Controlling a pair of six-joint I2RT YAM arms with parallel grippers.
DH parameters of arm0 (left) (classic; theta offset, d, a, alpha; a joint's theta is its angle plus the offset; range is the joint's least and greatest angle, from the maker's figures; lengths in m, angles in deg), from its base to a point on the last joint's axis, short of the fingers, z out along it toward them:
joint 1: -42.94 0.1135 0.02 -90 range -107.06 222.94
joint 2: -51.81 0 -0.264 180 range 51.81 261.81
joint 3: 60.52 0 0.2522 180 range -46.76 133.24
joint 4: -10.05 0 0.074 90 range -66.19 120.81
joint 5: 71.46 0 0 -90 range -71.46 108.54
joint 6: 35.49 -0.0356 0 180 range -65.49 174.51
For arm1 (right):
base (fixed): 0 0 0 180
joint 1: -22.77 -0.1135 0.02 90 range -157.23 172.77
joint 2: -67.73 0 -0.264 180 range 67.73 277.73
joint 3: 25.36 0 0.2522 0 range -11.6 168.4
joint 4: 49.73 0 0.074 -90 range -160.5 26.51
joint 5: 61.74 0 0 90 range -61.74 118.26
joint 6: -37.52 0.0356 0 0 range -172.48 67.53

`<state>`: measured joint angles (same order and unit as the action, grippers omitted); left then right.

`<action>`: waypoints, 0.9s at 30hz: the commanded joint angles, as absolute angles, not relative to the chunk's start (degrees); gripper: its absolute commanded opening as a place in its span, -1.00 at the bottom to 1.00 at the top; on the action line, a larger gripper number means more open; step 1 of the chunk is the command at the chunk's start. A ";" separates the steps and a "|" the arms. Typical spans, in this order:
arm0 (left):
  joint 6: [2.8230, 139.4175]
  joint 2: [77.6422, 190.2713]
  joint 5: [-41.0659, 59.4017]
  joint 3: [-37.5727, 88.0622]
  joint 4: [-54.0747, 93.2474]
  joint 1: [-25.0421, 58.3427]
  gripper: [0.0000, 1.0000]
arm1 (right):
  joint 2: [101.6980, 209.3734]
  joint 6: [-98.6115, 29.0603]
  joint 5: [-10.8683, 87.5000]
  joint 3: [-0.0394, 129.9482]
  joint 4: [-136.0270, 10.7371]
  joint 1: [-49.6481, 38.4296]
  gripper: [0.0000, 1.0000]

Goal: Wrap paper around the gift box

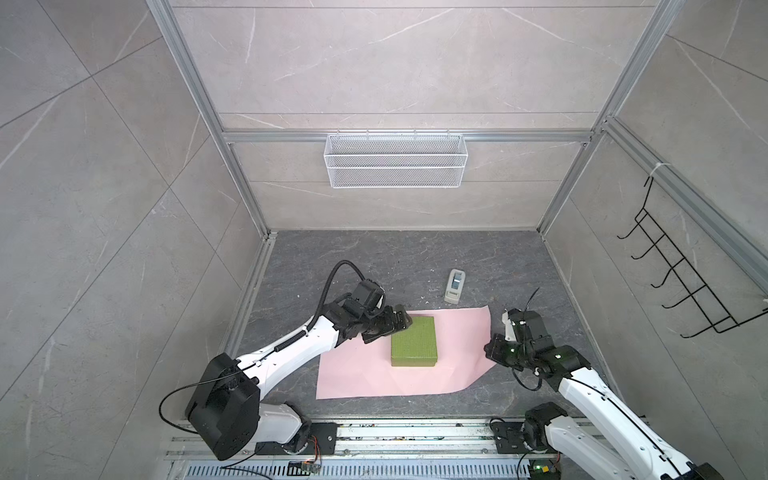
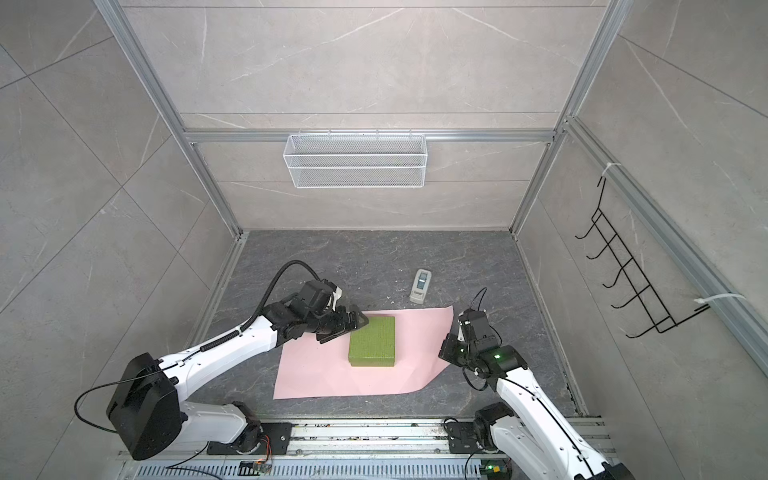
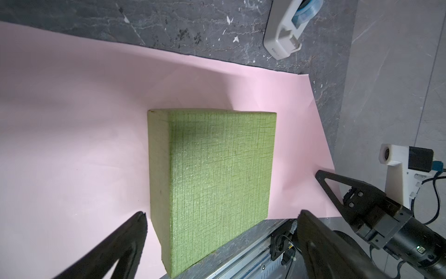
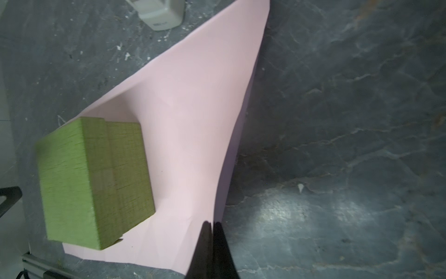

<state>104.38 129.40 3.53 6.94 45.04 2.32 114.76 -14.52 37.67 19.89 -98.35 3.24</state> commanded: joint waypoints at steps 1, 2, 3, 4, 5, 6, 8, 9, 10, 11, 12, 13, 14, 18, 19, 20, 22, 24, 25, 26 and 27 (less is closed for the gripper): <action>103.71 127.92 2.56 9.27 44.53 2.07 0.96 | 115.20 -13.69 35.55 22.93 -97.66 -0.93 -1.00; 103.88 128.14 1.93 9.80 44.05 2.03 0.96 | 115.82 -13.18 34.33 23.97 -97.54 -3.05 -1.00; 103.95 128.39 1.45 10.33 43.86 2.06 0.96 | 116.46 -12.75 33.17 24.84 -97.50 -4.88 -1.00; 104.08 128.69 0.85 10.93 43.72 2.07 0.95 | 117.42 -12.05 31.86 25.92 -97.46 -7.04 -1.00; 104.17 129.03 0.34 11.44 43.38 2.00 0.93 | 118.27 -11.35 30.67 26.89 -97.13 -9.19 -1.00; 104.55 129.28 -0.06 11.75 42.92 2.07 0.92 | 119.07 -10.65 29.79 27.67 -96.84 -11.03 -1.00; 105.25 129.83 -1.03 12.30 41.69 2.07 0.87 | 121.19 -9.33 28.01 29.33 -95.85 -14.52 -1.00; 105.59 130.07 -1.58 12.39 41.08 2.07 0.85 | 122.22 -8.85 27.14 30.00 -95.52 -16.10 -1.00; 105.99 130.42 -2.38 12.45 40.37 2.07 0.82 | 123.62 -8.09 25.77 30.91 -95.09 -18.19 -1.00; 106.30 130.69 -2.96 12.41 39.58 2.07 0.80 | 124.57 -7.63 24.96 31.40 -94.59 -19.64 -1.00; 106.85 131.01 -3.61 12.27 38.51 2.07 0.77 | 125.86 -6.87 24.08 32.02 -93.69 -21.43 -1.00; 107.43 131.38 -4.35 12.13 37.49 2.07 0.75 | 127.09 -6.09 23.07 32.55 -93.06 -23.05 -1.00; 107.60 131.64 -4.77 12.00 36.86 2.07 0.74 | 128.12 -5.66 22.38 33.04 -92.63 -24.33 -1.00; 105.81 130.86 -1.69 10.78 38.91 2.24 0.71 | 131.42 -4.78 19.48 34.97 -93.15 -27.60 -1.00; 104.76 130.41 0.06 10.16 39.72 2.51 0.72 | 131.61 -4.46 18.91 34.91 -93.48 -27.76 -1.00; 103.40 130.21 1.09 9.56 40.43 3.36 0.72 | 131.57 -3.98 18.18 34.70 -94.02 -27.75 -1.00; 100.72 131.16 0.31 9.47 41.25 5.96 0.75 | 131.22 -3.57 17.05 34.09 -94.64 -27.73 -1.00; 96.64 133.05 -1.01 11.37 41.43 7.47 0.77 | 130.88 -3.28 16.09 33.65 -95.11 -27.74 -1.00; 93.93 134.21 -0.40 13.24 42.63 7.62 0.78 | 130.80 -3.17 15.76 33.47 -95.37 -27.75 -1.00; 91.97 135.63 0.54 14.96 44.11 7.67 0.79 | 130.75 -3.12 15.62 33.40 -95.53 -27.76 -1.00; 89.73 137.15 1.08 16.81 45.22 7.87 0.79 | 130.63 -2.96 15.32 33.40 -95.83 -27.75 -1.00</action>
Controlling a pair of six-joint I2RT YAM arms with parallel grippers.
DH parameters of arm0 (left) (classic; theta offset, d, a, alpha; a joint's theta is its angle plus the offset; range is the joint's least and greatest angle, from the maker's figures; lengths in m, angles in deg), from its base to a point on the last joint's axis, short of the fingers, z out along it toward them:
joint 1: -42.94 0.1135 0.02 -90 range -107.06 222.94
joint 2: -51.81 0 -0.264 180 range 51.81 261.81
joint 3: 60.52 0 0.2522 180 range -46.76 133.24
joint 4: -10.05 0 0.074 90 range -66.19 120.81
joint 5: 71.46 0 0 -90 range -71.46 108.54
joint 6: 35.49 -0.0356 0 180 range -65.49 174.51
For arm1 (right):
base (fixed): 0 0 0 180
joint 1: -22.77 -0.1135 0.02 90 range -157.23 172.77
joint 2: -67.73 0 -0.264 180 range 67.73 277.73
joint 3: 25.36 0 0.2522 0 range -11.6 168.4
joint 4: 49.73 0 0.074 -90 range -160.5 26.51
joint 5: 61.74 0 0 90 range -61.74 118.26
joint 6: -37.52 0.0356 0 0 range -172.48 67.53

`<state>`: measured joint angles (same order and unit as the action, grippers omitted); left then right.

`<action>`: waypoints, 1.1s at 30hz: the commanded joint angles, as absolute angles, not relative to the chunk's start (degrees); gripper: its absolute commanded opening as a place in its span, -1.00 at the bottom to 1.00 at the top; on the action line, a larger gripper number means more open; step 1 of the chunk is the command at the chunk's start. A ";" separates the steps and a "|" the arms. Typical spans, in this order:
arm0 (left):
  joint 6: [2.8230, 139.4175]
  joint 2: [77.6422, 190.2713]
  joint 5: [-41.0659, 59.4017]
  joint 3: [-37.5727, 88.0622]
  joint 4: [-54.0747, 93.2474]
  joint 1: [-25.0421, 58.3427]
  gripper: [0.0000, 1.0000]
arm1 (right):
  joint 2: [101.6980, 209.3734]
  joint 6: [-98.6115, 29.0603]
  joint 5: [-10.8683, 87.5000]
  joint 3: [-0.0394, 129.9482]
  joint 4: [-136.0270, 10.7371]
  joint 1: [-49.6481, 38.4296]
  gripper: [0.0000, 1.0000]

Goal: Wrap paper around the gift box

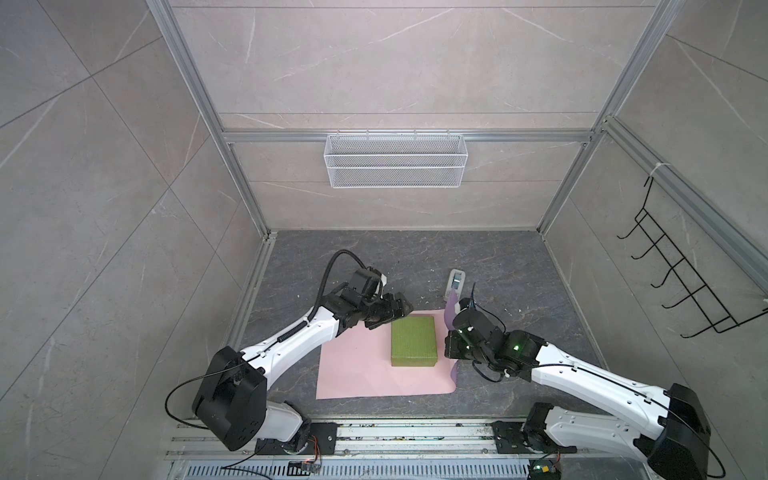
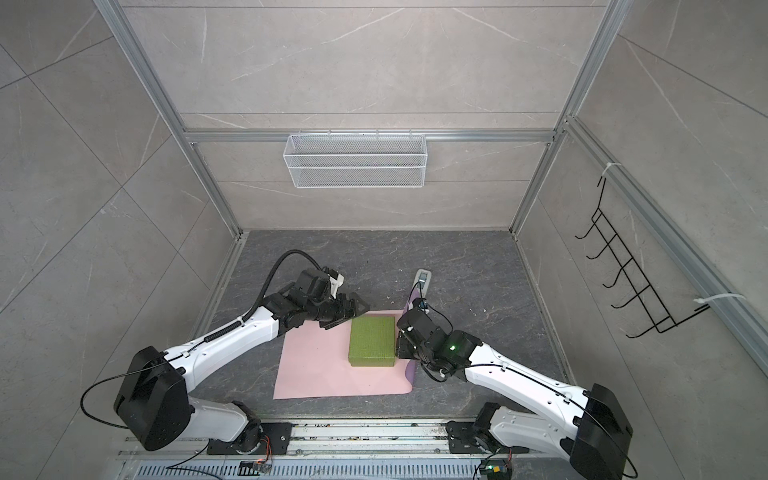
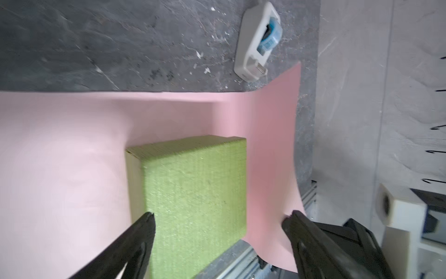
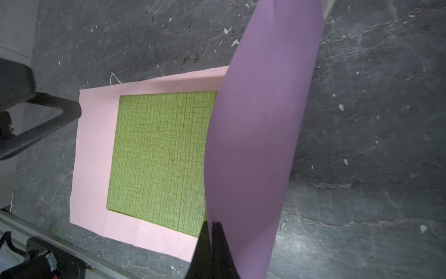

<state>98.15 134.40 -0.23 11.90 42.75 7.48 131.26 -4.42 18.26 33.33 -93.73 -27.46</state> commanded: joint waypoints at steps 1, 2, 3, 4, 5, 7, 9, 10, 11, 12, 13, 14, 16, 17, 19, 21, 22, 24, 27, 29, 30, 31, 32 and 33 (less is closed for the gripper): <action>88.23 138.74 0.83 18.30 45.68 8.32 0.79 | 130.50 -2.75 14.89 33.17 -96.09 -27.76 -1.00; 87.15 140.31 0.34 19.48 45.79 8.63 0.79 | 130.28 -2.73 14.58 33.05 -96.20 -27.76 -1.00; 85.90 142.42 -0.62 21.03 46.34 8.97 0.79 | 130.01 -2.64 14.22 32.80 -96.20 -27.72 -1.00; 84.33 144.59 -2.16 22.70 46.95 9.10 0.78 | 129.80 -2.64 14.07 32.58 -96.30 -27.74 -1.00; 82.90 146.67 -3.33 24.40 47.88 9.15 0.77 | 129.63 -2.64 13.90 32.47 -96.48 -27.76 -1.00; 80.85 150.77 -6.13 27.86 49.83 9.10 0.74 | 129.44 -2.66 13.46 32.39 -96.77 -27.72 -1.00; 80.28 154.16 -8.30 30.68 50.60 8.94 0.70 | 129.21 -2.64 13.11 32.20 -96.98 -27.63 -1.00; 80.08 155.21 -9.12 31.58 50.62 8.74 0.70 | 129.13 -2.64 13.06 32.06 -96.98 -27.68 -1.00; 79.79 156.41 -9.81 32.50 50.77 8.55 0.70 | 129.01 -2.64 12.91 31.86 -96.98 -27.60 -1.00; 79.49 157.47 -10.70 33.44 50.99 8.43 0.70 | 128.91 -2.56 12.80 31.74 -97.03 -27.61 -1.00; 79.12 158.40 -11.64 34.17 51.23 8.32 0.69 | 128.82 -2.55 12.73 31.68 -96.98 -27.60 -1.00; 78.86 159.41 -12.61 34.89 51.56 8.10 0.69 | 128.73 -2.55 12.62 31.57 -97.13 -27.61 -1.00; 78.73 160.67 -13.91 35.47 51.65 7.76 0.69 | 128.64 -2.55 12.45 31.53 -97.27 -27.61 -1.00; 78.73 161.24 -14.64 35.59 51.66 7.64 0.69 | 128.56 -2.61 12.43 31.50 -97.34 -27.64 -1.00; 79.19 161.80 -15.63 35.64 51.67 7.45 0.68 | 128.56 -2.54 12.29 31.50 -97.48 -27.64 -1.00; 79.46 161.85 -16.63 35.30 51.38 7.27 0.68 | 128.63 -2.55 12.26 31.38 -97.43 -27.61 -1.00; 79.91 161.77 -17.09 34.93 50.94 7.19 0.68 | 128.69 -2.55 12.27 31.36 -97.37 -27.59 -1.00; 80.72 161.77 -17.75 34.44 50.36 7.22 0.67 | 128.90 -2.55 12.27 31.34 -97.34 -27.62 -1.00; 81.44 161.59 -17.98 33.99 49.56 7.22 0.67 | 129.17 -2.64 12.44 31.40 -97.12 -27.59 -1.00; 81.88 161.68 -18.44 34.21 49.57 7.19 0.66 | 129.17 -2.64 12.44 31.51 -97.27 -27.60 -1.00; 82.18 161.72 -19.07 34.19 49.37 7.17 0.66 | 129.04 -2.64 12.33 31.57 -97.47 -27.58 -1.00; 82.33 161.84 -19.49 34.15 49.32 7.19 0.66 | 128.91 -2.66 12.19 31.59 -97.60 -27.59 -1.00; 82.65 161.85 -19.80 34.04 49.13 7.19 0.65 | 128.74 -2.73 11.97 31.53 -97.66 -27.64 -1.00; 82.89 161.85 -20.09 33.85 48.75 7.18 0.64 | 128.65 -2.73 11.92 31.49 -97.71 -27.58 -1.00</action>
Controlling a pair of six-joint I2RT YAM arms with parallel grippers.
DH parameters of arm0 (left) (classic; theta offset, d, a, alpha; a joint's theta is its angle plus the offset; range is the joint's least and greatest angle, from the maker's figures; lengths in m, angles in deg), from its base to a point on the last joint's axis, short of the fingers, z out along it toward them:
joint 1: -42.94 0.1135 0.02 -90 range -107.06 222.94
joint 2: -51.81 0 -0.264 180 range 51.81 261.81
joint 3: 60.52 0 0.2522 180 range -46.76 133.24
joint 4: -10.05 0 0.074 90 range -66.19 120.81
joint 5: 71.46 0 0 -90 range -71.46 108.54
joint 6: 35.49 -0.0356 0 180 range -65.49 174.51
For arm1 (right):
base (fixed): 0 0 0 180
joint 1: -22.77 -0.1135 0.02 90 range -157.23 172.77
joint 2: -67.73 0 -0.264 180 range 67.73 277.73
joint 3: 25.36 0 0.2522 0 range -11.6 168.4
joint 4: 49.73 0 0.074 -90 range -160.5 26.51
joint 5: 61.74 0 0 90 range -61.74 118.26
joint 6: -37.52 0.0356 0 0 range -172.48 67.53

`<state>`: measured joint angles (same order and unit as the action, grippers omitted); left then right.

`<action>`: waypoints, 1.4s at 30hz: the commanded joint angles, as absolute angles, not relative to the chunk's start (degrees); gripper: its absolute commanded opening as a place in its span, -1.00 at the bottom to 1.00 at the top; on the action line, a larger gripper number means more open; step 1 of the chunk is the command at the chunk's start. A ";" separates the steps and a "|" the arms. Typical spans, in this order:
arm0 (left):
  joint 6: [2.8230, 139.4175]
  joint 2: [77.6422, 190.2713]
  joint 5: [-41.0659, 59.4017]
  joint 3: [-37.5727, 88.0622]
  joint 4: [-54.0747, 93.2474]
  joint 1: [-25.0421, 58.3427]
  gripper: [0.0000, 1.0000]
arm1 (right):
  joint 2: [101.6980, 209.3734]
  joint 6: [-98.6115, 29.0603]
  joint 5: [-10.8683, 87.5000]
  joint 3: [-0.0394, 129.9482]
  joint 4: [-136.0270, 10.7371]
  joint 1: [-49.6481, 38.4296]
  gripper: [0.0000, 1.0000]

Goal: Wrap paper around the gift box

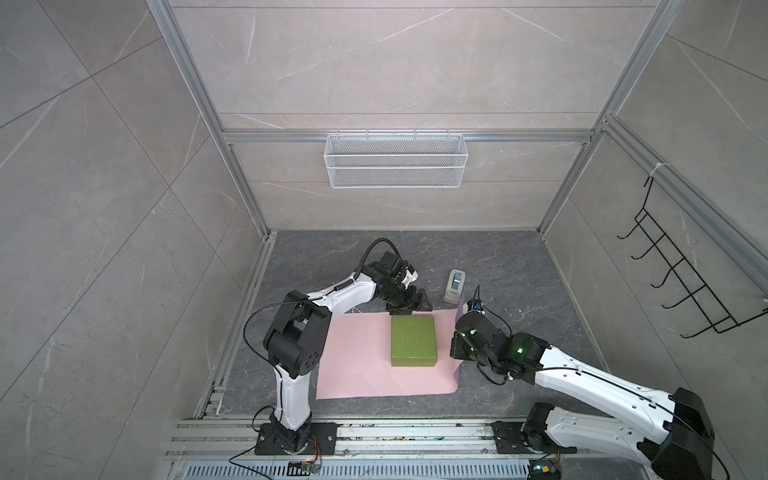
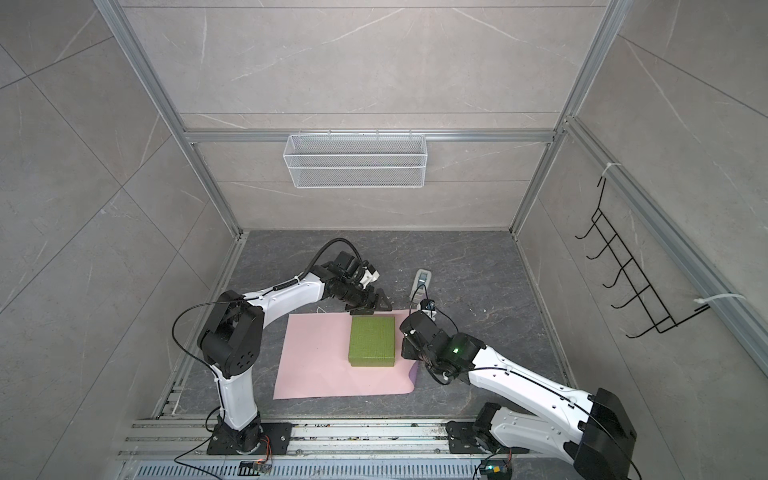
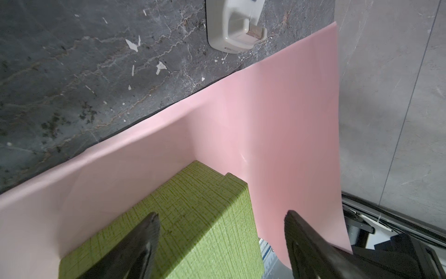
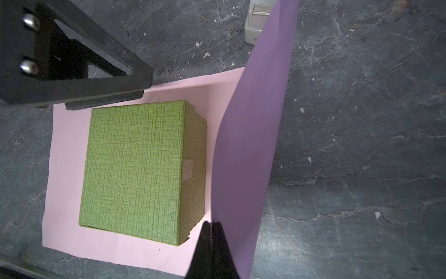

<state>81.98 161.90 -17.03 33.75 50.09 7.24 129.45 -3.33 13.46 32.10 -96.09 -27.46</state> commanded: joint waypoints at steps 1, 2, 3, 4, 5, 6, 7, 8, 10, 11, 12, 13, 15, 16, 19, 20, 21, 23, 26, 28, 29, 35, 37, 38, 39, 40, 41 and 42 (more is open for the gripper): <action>83.06 161.85 -20.50 33.75 48.59 7.18 0.64 | 128.64 -2.64 11.92 31.40 -97.75 -27.60 -1.00; 83.21 161.94 -20.90 33.75 48.55 7.20 0.63 | 128.64 -2.62 11.92 31.38 -97.80 -27.59 -1.00; 83.39 162.03 -21.14 33.67 48.50 7.22 0.63 | 128.64 -2.56 12.00 31.31 -97.82 -27.65 -1.00; 83.58 162.03 -21.26 33.62 48.48 7.17 0.62 | 128.70 -2.47 12.12 31.19 -97.69 -27.61 -1.00; 83.69 162.03 -21.36 33.53 48.39 7.20 0.62 | 128.73 -2.34 12.09 31.13 -97.69 -27.66 -1.00; 83.59 162.03 -21.41 33.49 48.52 7.22 0.62 | 128.77 -2.38 12.05 31.28 -97.68 -27.59 -1.00; 83.43 161.95 -21.17 33.49 48.79 7.18 0.62 | 128.68 -2.46 12.09 31.27 -97.70 -27.61 -1.00; 83.43 161.94 -21.01 33.57 48.96 7.29 0.62 | 128.71 -2.47 12.07 31.35 -97.68 -27.63 -1.00; 83.59 162.16 -21.20 33.74 48.97 7.24 0.62 | 128.77 -2.60 12.00 31.32 -97.82 -27.57 -1.00; 83.76 162.36 -21.58 33.73 48.96 7.25 0.61 | 128.82 -2.64 12.00 31.41 -97.86 -27.55 -1.00; 83.94 162.53 -22.03 33.60 49.04 7.11 0.60 | 128.82 -2.64 12.00 31.43 -97.89 -27.58 -1.00; 83.91 162.49 -22.15 33.37 49.07 7.09 0.60 | 128.75 -2.64 11.93 31.46 -98.02 -27.59 -1.00; 83.86 162.12 -22.00 32.88 49.17 7.22 0.60 | 128.60 -2.56 11.83 31.38 -98.13 -27.57 -1.00; 83.76 161.95 -21.98 32.94 49.40 7.17 0.60 | 128.56 -2.48 11.74 31.23 -98.05 -27.59 -1.00; 83.85 161.72 -22.59 33.29 49.45 7.20 0.59 | 128.80 -2.44 11.91 31.36 -98.01 -27.59 -1.00; 83.72 161.60 -22.15 33.46 49.56 7.19 0.60 | 128.90 -2.47 11.91 31.40 -98.00 -27.61 -1.00; 83.95 161.50 -21.84 33.57 49.60 7.21 0.60 | 128.91 -2.47 11.99 31.41 -98.04 -27.59 -1.00; 83.99 161.67 -21.63 34.10 50.15 7.28 0.60 | 128.91 -2.55 11.86 31.53 -98.04 -27.53 -1.00; 84.05 161.42 -21.68 33.37 49.92 7.24 0.60 | 128.82 -2.64 11.57 31.61 -98.39 -27.60 -1.00; 83.60 161.56 -20.72 33.60 50.86 7.34 0.60 | 128.90 -2.64 11.56 31.51 -98.32 -27.60 -1.00; 83.18 161.76 -20.70 33.90 51.53 7.26 0.59 | 129.04 -2.64 11.65 31.54 -98.23 -27.64 -1.00; 83.21 161.33 -22.33 32.74 51.11 7.06 0.56 | 129.42 -2.62 11.57 31.77 -98.11 -27.59 -1.00; 83.02 161.41 -22.36 33.04 51.36 7.11 0.56 | 129.69 -2.72 11.73 31.96 -98.12 -27.65 -1.00; 83.08 161.41 -22.43 33.25 51.44 7.12 0.56 | 129.78 -2.73 11.74 31.92 -98.05 -27.62 -1.00; 83.08 161.41 -22.19 33.46 51.57 7.14 0.56 | 129.85 -2.73 11.78 31.95 -98.08 -27.58 -1.00; 83.08 161.33 -21.80 33.72 51.71 7.09 0.56 | 129.79 -2.73 11.86 31.83 -98.04 -27.57 -1.00; 83.07 161.33 -21.56 34.12 51.98 7.17 0.56 | 129.71 -2.73 11.74 31.89 -98.04 -27.61 -1.00; 83.13 161.28 -21.51 34.42 52.17 7.26 0.57 | 129.70 -2.73 11.72 31.83 -98.09 -27.54 -1.00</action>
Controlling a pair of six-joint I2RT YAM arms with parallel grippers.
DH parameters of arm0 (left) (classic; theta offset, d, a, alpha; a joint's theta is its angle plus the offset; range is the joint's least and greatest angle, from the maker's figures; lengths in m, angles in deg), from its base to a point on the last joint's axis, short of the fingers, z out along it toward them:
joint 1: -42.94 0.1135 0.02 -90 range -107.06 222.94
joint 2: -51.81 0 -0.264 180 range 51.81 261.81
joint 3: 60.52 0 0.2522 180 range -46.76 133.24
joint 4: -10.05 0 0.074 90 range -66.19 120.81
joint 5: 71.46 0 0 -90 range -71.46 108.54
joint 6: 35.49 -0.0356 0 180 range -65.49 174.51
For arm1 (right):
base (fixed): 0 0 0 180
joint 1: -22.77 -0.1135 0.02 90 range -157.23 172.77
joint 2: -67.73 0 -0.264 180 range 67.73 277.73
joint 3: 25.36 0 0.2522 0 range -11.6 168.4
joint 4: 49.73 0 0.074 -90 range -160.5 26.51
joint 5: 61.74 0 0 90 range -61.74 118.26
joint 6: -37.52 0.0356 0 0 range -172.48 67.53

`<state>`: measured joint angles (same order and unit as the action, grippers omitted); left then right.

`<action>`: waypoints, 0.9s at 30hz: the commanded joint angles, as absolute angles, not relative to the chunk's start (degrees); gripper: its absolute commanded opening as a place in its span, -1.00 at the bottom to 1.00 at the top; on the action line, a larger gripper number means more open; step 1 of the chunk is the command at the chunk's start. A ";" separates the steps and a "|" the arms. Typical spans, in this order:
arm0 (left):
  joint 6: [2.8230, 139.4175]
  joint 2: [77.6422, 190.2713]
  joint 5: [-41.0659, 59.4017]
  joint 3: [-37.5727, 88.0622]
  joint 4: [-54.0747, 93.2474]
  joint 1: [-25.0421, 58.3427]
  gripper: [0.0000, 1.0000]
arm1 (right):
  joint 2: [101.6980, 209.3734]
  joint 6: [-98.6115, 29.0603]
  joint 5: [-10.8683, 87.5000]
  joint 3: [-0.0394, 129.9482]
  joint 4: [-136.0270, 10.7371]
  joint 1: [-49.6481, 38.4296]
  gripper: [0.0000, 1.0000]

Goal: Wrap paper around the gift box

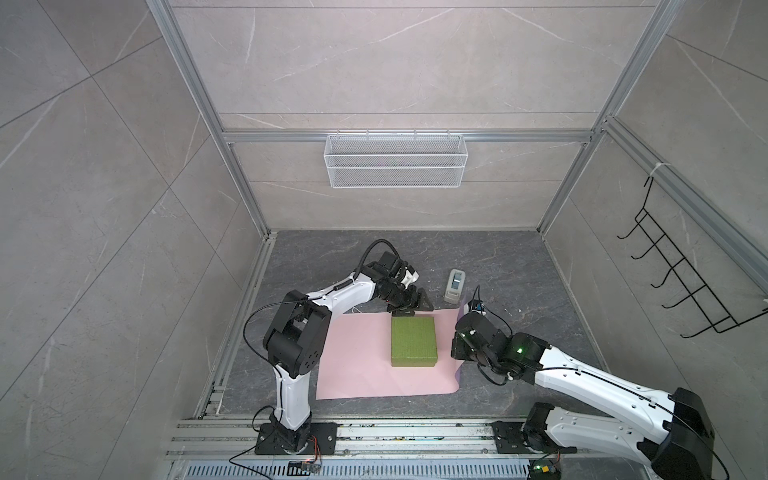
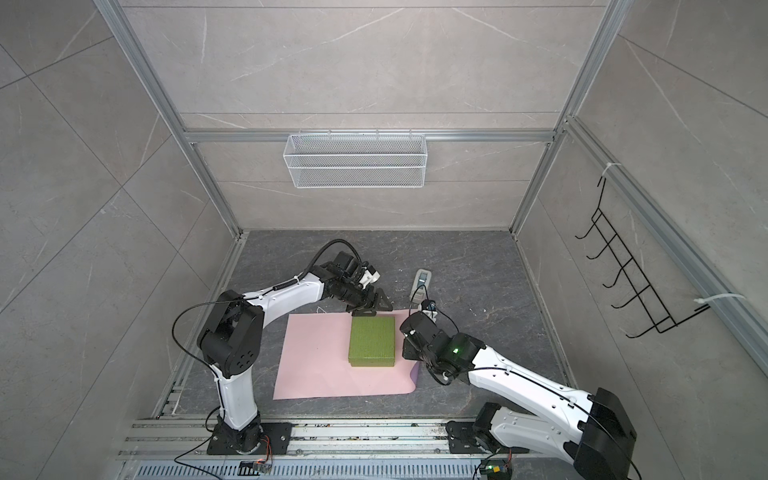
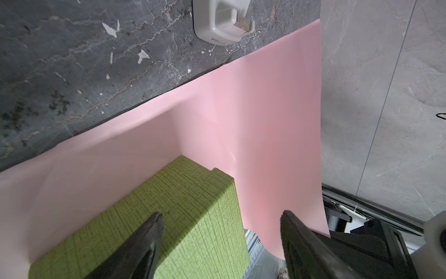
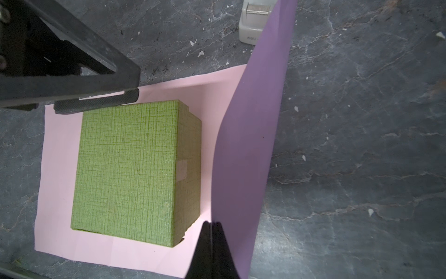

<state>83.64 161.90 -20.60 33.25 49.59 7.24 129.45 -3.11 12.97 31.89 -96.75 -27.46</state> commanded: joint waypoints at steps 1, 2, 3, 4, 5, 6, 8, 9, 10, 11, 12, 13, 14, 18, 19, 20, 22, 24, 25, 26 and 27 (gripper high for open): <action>83.24 161.11 -21.41 34.69 52.12 7.36 0.57 | 129.63 -2.89 11.74 31.83 -98.04 -27.58 -1.00; 83.42 160.83 -21.44 34.87 52.09 7.50 0.57 | 129.61 -3.19 11.87 32.08 -98.08 -27.62 -1.00; 83.43 160.52 -21.03 35.05 52.29 7.68 0.59 | 129.52 -3.90 11.94 32.43 -98.12 -27.59 -1.00; 83.55 159.92 -19.83 35.19 52.47 7.94 0.62 | 129.39 -5.17 12.26 32.79 -97.90 -27.61 -1.00; 83.84 159.06 -18.56 35.03 52.33 8.40 0.65 | 129.20 -6.27 13.25 32.94 -96.96 -27.62 -1.00; 84.30 158.35 -17.51 34.98 52.16 8.70 0.66 | 128.89 -7.13 14.34 32.82 -95.79 -27.75 -1.00; 86.17 155.98 -15.62 33.95 50.39 9.51 0.68 | 128.22 -8.95 17.44 32.30 -92.29 -27.97 -1.00; 87.22 154.78 -14.97 33.25 49.33 9.69 0.68 | 128.05 -9.66 18.72 32.14 -90.76 -28.14 -1.00; 88.44 153.42 -14.52 32.37 48.08 9.75 0.68 | 128.03 -10.16 19.72 32.11 -89.37 -28.51 -1.00; 89.71 152.02 -14.34 31.43 46.79 9.74 0.68 | 128.11 -10.75 20.36 32.04 -88.24 -29.11 -1.00; 91.06 150.75 -14.47 30.46 45.50 9.73 0.68 | 128.18 -11.06 20.75 32.02 -87.20 -29.61 -1.00; 92.90 149.33 -14.80 28.87 43.46 9.74 0.67 | 128.29 -11.33 21.24 31.96 -86.02 -30.25 -1.00; 94.50 148.01 -15.15 27.32 41.73 9.72 0.66 | 128.37 -11.48 21.54 31.90 -85.14 -30.72 -1.00; 100.94 142.70 -15.40 21.02 36.71 9.64 0.61 | 129.77 -11.54 21.85 32.35 -82.79 -32.75 -1.00; 102.26 141.53 -15.60 19.45 35.79 9.55 0.61 | 130.26 -11.60 21.85 32.62 -82.48 -33.25 -1.00; 103.02 140.55 -15.73 18.39 35.28 9.46 0.60 | 130.70 -11.53 21.75 32.65 -82.14 -33.69 -1.00; 104.56 138.76 -15.57 16.31 35.11 9.20 0.60 | 131.51 -10.94 21.67 32.68 -81.32 -34.53 -1.00; 106.42 137.50 -15.33 14.09 34.03 8.56 0.60 | 132.43 -10.43 21.37 32.62 -80.53 -35.33 -1.00; 107.36 137.12 -15.51 13.20 33.29 8.13 0.60 | 132.89 -10.13 21.11 32.75 -80.18 -35.83 -1.00; 107.87 136.99 -15.41 12.75 33.10 7.78 0.59 | 133.33 -9.96 20.92 32.71 -79.86 -36.22 -1.00; 108.12 136.89 -15.43 12.31 33.04 7.30 0.58 | 133.75 -9.73 20.65 32.87 -79.67 -36.68 -1.00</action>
